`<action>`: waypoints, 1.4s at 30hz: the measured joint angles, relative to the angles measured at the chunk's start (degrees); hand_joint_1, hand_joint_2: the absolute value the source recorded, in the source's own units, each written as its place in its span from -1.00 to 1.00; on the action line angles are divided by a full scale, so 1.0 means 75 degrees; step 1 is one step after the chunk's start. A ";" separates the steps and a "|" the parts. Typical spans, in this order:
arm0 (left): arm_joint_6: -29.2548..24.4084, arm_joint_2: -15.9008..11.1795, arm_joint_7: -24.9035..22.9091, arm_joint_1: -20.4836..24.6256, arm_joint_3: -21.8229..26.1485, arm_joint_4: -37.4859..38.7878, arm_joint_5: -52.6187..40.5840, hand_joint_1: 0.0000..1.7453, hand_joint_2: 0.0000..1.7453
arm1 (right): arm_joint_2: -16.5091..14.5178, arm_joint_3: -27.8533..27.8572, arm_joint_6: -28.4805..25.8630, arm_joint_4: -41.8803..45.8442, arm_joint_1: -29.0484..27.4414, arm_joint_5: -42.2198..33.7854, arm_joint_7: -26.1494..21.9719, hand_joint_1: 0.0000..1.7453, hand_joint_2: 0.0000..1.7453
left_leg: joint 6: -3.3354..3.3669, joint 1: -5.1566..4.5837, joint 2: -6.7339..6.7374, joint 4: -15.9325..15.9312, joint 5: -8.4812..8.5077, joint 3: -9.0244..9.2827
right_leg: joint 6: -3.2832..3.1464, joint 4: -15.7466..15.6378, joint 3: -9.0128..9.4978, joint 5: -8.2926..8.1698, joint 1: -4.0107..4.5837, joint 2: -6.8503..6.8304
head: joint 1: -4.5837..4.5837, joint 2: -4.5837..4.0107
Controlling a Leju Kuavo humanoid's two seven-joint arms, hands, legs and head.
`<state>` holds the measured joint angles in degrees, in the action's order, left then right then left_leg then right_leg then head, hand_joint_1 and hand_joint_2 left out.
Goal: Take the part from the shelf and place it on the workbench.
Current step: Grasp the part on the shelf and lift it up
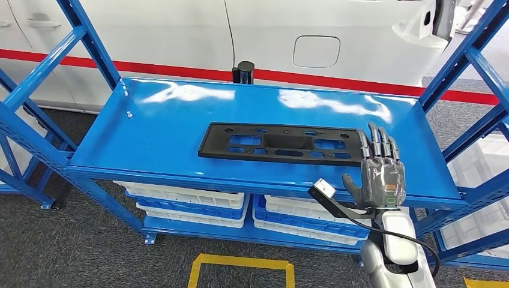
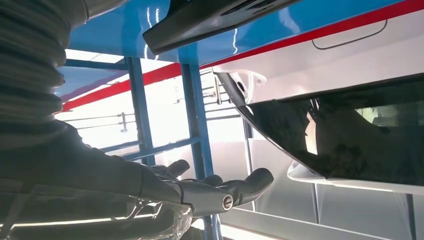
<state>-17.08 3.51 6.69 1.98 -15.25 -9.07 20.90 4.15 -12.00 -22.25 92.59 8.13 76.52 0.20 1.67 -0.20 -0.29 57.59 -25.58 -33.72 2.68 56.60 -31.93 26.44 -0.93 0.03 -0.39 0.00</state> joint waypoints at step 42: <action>-0.0025 0.0009 0.0117 -0.0006 -0.0084 0.0000 -0.0047 -1.00 -1.00 | 0.0002 0.0402 0.0222 -0.1329 0.0512 0.0079 0.0312 -1.00 1.00 | -0.0001 0.0001 -0.0002 0.0000 0.0000 -0.0006 | 0.0000 0.0000 -0.0002 0.0000 0.0001 0.0000 | -0.0001 0.0000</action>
<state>-17.26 3.58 7.57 1.93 -15.88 -9.07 20.55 4.16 -8.99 -20.58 82.62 11.97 77.11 2.54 1.66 -0.19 -0.30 57.59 -25.58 -33.77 2.69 56.60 -31.95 26.44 -0.92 0.03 -0.40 0.00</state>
